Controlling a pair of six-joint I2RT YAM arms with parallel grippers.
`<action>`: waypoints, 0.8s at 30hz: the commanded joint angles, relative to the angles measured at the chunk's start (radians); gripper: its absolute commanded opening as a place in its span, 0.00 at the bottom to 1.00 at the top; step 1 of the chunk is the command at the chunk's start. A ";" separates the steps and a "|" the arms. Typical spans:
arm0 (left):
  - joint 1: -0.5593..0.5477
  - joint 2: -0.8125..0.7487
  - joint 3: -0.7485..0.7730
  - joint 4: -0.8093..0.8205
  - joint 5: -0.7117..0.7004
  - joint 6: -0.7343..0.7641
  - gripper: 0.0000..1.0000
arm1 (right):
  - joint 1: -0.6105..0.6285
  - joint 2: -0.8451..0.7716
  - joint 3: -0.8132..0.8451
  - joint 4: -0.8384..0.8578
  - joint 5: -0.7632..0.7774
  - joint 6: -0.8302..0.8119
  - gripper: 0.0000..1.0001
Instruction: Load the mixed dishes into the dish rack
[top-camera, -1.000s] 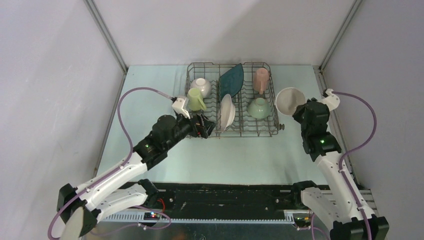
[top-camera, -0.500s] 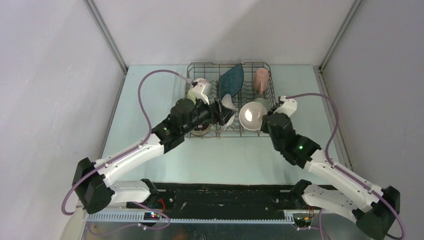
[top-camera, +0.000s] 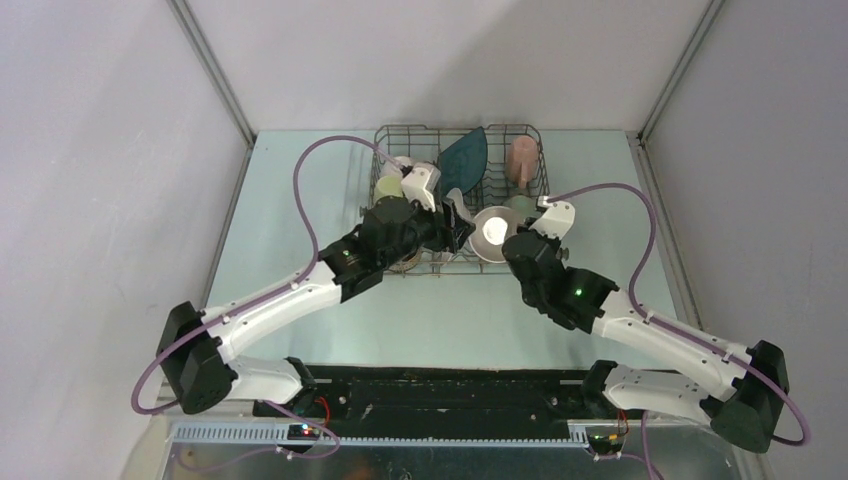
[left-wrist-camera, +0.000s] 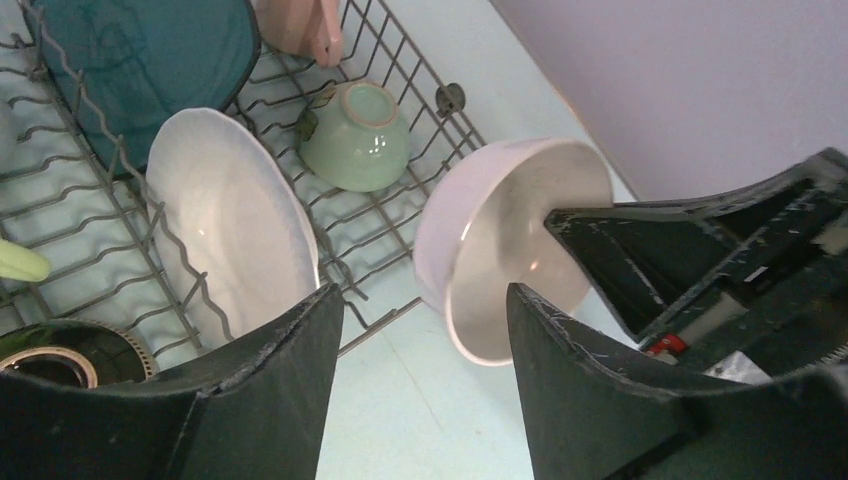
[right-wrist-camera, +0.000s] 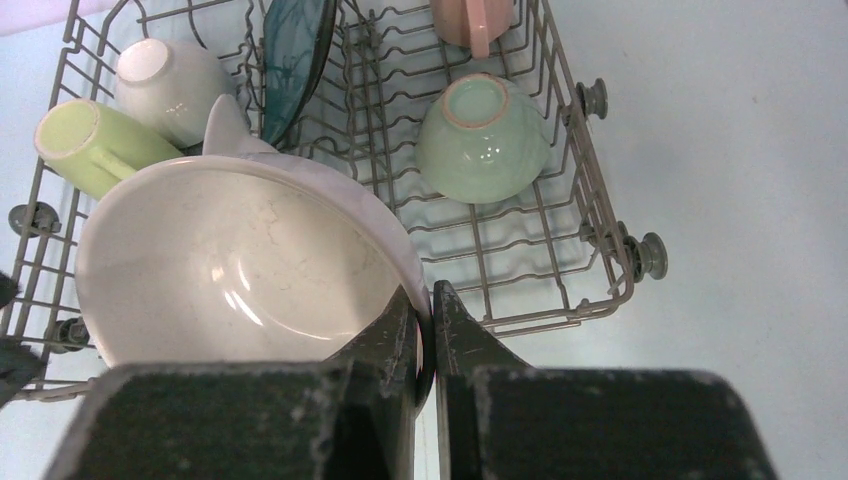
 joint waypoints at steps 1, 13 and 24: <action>-0.014 0.024 0.049 -0.018 -0.039 0.038 0.67 | 0.025 -0.002 0.057 0.074 0.064 0.011 0.00; -0.063 0.116 0.137 -0.087 -0.137 0.111 0.38 | 0.076 0.014 0.078 0.090 0.050 -0.009 0.00; 0.011 0.039 0.084 -0.045 -0.050 0.077 0.00 | 0.015 -0.073 0.066 0.126 -0.332 -0.198 0.87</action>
